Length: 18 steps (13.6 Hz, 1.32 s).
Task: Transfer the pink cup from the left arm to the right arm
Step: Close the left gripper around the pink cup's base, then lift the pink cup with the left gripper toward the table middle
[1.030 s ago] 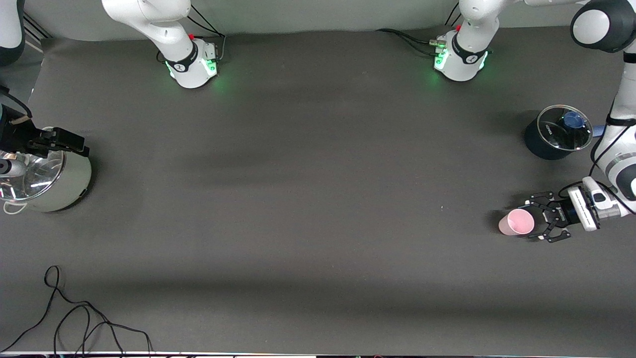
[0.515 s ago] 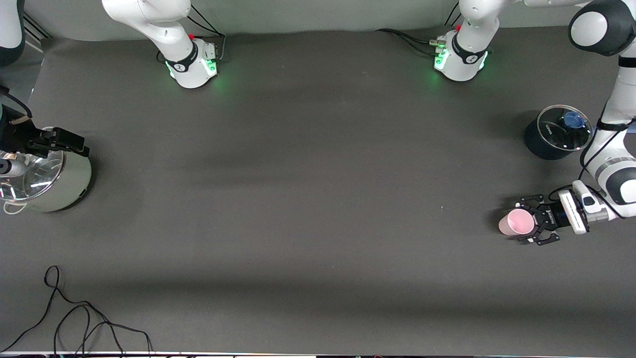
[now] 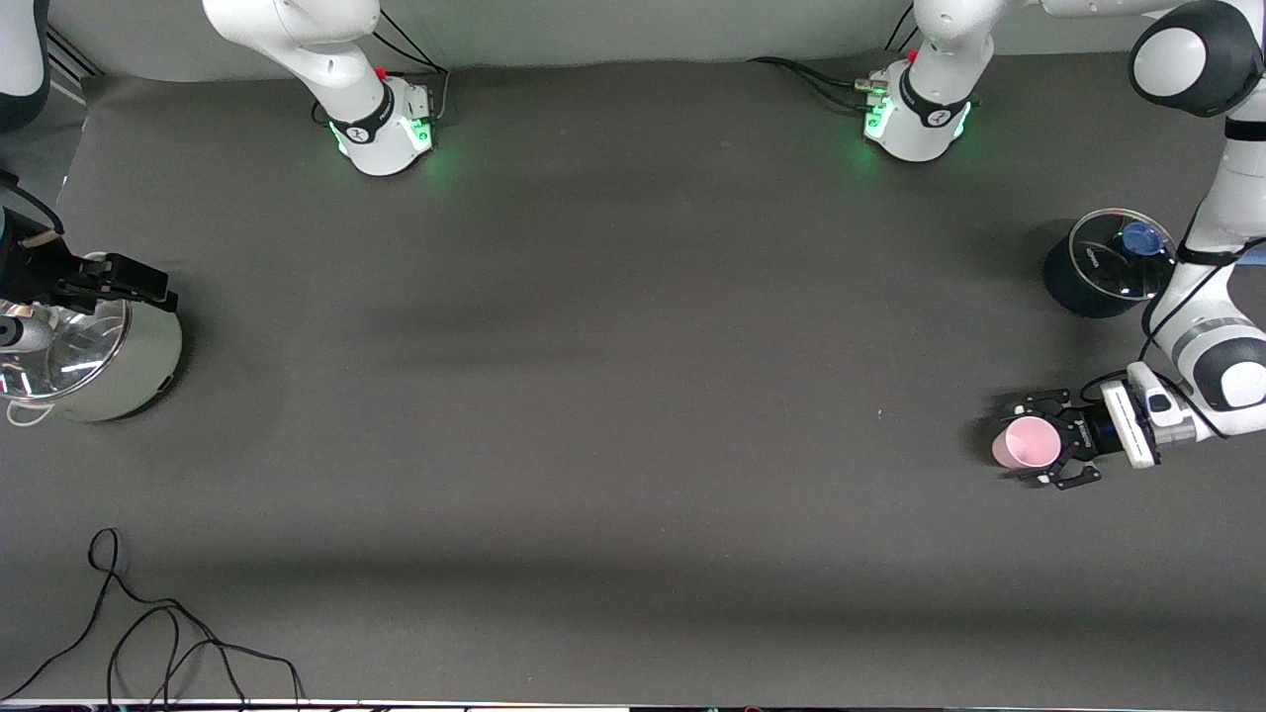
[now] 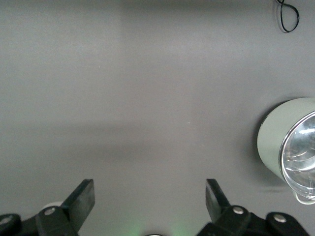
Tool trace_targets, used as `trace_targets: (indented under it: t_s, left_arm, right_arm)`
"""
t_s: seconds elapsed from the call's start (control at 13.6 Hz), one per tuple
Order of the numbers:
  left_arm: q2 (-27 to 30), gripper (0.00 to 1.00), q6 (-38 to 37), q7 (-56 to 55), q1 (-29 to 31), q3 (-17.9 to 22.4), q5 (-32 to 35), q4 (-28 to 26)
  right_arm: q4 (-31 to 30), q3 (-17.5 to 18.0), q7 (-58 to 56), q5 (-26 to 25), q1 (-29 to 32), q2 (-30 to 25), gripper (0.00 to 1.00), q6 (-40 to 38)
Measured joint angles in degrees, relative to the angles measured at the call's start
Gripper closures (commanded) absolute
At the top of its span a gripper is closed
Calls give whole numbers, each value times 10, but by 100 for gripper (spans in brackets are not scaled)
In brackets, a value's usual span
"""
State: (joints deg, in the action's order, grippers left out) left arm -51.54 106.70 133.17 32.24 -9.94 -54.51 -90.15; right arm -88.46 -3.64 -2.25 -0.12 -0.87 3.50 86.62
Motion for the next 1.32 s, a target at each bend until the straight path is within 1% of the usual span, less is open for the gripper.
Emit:
trace_targets:
  t_s: [0.37, 0.52, 0.66, 0.81, 1.03, 1.18, 1.32]
  left_arm:
    - [-5, 100, 0, 56, -3, -9, -21, 1]
    - [-5, 100, 0, 56, -8, -30, -27, 9]
    - [-5, 100, 25, 34, -16, -67, -37, 17]
    - [-5, 100, 74, -9, -27, -113, -48, 20]
    - [-5, 100, 180, -64, -54, -186, -85, 20]
    - [-5, 100, 265, -105, -82, -224, -107, 21]
    - [-4, 100, 372, -154, -111, -271, -113, 27]
  right_arm:
    - [0, 0, 0, 0, 0, 0, 0, 0]
    - [0, 0, 0, 0, 0, 0, 0, 0]
    - [0, 0, 0, 0, 0, 0, 0, 0]
    - [0, 0, 0, 0, 0, 0, 0, 0]
    - [0, 0, 0, 0, 0, 1, 0, 0]
    - [0, 0, 0, 0, 0, 1, 0, 0]
    - [0, 0, 0, 0, 0, 2, 0, 0]
